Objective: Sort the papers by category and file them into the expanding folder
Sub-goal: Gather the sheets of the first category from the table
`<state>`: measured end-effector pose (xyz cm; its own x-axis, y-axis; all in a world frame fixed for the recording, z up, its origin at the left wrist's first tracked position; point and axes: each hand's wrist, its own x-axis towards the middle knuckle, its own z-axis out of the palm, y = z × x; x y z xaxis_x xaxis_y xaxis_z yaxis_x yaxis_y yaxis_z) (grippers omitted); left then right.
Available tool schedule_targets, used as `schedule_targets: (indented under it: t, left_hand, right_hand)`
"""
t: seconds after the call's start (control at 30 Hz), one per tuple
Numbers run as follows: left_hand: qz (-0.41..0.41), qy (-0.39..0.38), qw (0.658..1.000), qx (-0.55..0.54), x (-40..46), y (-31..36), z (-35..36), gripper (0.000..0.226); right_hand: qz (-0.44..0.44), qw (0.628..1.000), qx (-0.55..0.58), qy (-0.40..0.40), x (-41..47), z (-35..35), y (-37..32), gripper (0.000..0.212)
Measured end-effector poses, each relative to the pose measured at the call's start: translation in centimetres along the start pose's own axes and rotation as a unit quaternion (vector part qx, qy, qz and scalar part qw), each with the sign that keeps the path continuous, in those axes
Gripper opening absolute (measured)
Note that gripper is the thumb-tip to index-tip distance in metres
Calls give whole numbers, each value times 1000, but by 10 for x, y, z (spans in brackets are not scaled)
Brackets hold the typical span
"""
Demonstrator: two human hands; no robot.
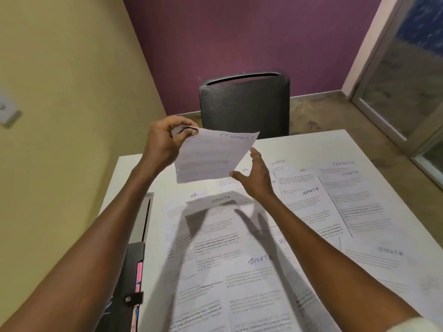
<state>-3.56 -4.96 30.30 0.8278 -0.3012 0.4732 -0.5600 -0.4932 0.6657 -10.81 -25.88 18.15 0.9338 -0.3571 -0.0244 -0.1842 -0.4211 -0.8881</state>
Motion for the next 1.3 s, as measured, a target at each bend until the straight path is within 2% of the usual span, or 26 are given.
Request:
schedule_targets:
  t: [0.1, 0.17, 0.23, 0.33, 0.43, 0.5, 0.63, 0.77, 0.93, 1.03, 1.13, 1.2, 1.3]
  left_hand:
    - [-27, -26, 998, -56, -11, 20, -5, 14]
    - [-44, -11, 994, -100, -18, 28, -7, 12]
    - [-71, 28, 990, -118, -26, 26, -9, 13]
    - [-160, 96, 971, -147, -43, 4, -5, 32]
    - [-303, 87, 924, -214, -65, -11, 15, 49]
    - [-375, 48, 894, -242, -85, -16, 33, 44]
    - [-425, -38, 851, -305, -122, -26, 70, 17]
    - [-472, -67, 775, -415, -139, -34, 99, 30]
    - [-486, -80, 778, -389, -121, -55, 126, 49]
    - [-490, -65, 785, -374, -99, -77, 142, 54]
    - [-495, -62, 783, -372, -78, -100, 158, 54]
    - [-500, -63, 785, -360, -64, -110, 169, 55]
    - [-501, -70, 793, -339, -47, -120, 184, 41]
  right_hand:
    - [3, 999, 37, -3, -14, -15, 3, 54]
    - [1, 999, 45, -18, -22, -22, 12, 32]
    - [-6, 998, 54, -29, -31, -27, 24, 28]
    - [13, 994, 89, -54, -50, -30, 36, 23]
    - [61, 985, 129, -93, -66, -25, 51, 22]
    - [93, 980, 147, -95, -69, -20, 64, 28]
    - [140, 969, 177, -101, -65, -21, 83, 20]
    - [164, 966, 149, -130, -49, -24, 98, 27]
    - [184, 970, 81, -137, -7, -34, 117, 26]
    - [212, 971, 44, -100, 34, -42, 142, 11]
    - [206, 976, -48, -51, 82, -56, 167, 7]
    - [200, 975, -91, -17, 116, -62, 186, 15]
    - [174, 974, -146, 0, 163, -67, 213, 25]
